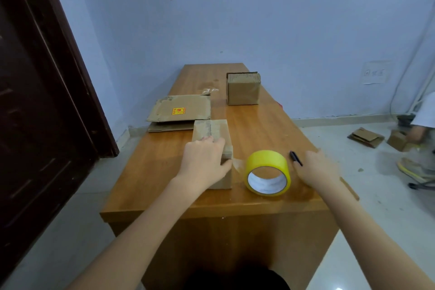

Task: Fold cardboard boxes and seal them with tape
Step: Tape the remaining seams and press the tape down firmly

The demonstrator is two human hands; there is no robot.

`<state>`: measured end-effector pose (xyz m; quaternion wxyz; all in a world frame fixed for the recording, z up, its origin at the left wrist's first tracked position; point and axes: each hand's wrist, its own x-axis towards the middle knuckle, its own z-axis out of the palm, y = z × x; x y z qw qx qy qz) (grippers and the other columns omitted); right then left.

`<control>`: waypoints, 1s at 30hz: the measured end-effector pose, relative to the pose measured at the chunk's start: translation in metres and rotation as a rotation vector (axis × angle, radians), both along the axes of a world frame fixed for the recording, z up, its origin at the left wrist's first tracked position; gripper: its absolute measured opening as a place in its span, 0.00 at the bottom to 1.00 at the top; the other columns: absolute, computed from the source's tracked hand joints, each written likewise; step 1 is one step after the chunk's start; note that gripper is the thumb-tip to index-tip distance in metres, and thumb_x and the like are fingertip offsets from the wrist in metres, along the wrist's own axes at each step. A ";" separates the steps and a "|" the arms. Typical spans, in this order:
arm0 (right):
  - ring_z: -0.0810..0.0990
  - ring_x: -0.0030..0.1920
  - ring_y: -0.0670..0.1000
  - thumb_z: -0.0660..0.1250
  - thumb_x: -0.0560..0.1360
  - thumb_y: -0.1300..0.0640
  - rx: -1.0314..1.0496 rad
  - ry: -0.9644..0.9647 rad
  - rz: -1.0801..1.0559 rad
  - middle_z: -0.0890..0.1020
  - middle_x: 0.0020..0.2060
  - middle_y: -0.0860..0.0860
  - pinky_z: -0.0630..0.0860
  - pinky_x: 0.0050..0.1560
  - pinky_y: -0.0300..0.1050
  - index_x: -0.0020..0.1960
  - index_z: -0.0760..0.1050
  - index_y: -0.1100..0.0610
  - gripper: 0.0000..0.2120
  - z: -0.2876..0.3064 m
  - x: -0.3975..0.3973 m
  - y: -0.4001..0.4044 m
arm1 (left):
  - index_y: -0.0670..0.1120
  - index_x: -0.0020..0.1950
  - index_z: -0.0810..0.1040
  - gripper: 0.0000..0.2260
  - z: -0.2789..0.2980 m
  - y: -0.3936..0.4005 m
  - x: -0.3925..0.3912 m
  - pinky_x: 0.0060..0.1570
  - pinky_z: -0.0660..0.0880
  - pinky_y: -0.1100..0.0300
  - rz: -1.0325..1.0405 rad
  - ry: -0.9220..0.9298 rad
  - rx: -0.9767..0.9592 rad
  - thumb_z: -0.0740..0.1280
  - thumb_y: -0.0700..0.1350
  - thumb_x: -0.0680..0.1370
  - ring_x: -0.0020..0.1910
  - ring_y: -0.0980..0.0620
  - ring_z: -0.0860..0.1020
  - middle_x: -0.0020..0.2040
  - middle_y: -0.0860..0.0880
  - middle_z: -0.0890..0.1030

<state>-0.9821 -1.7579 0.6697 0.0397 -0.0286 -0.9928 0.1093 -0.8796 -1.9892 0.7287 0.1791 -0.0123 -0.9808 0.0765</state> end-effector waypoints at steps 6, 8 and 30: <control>0.73 0.59 0.58 0.58 0.80 0.51 0.111 0.008 -0.031 0.73 0.57 0.58 0.73 0.52 0.49 0.60 0.71 0.59 0.14 -0.014 0.001 0.003 | 0.52 0.63 0.73 0.20 0.000 -0.001 0.000 0.44 0.72 0.58 -0.008 0.021 0.028 0.58 0.62 0.78 0.54 0.52 0.77 0.58 0.53 0.78; 0.74 0.55 0.59 0.58 0.81 0.54 0.057 0.009 -0.016 0.75 0.55 0.58 0.72 0.48 0.49 0.57 0.69 0.60 0.10 -0.014 0.000 0.003 | 0.51 0.64 0.73 0.21 0.000 0.000 0.000 0.44 0.73 0.58 -0.004 0.030 0.033 0.58 0.62 0.78 0.54 0.52 0.77 0.59 0.52 0.78; 0.67 0.28 0.46 0.54 0.82 0.49 -0.314 -0.003 0.392 0.71 0.29 0.44 0.59 0.28 0.40 0.62 0.73 0.46 0.13 0.058 0.100 -0.049 | 0.57 0.72 0.66 0.21 0.009 -0.016 -0.004 0.45 0.72 0.61 -0.104 0.009 0.042 0.57 0.59 0.79 0.57 0.52 0.77 0.64 0.53 0.77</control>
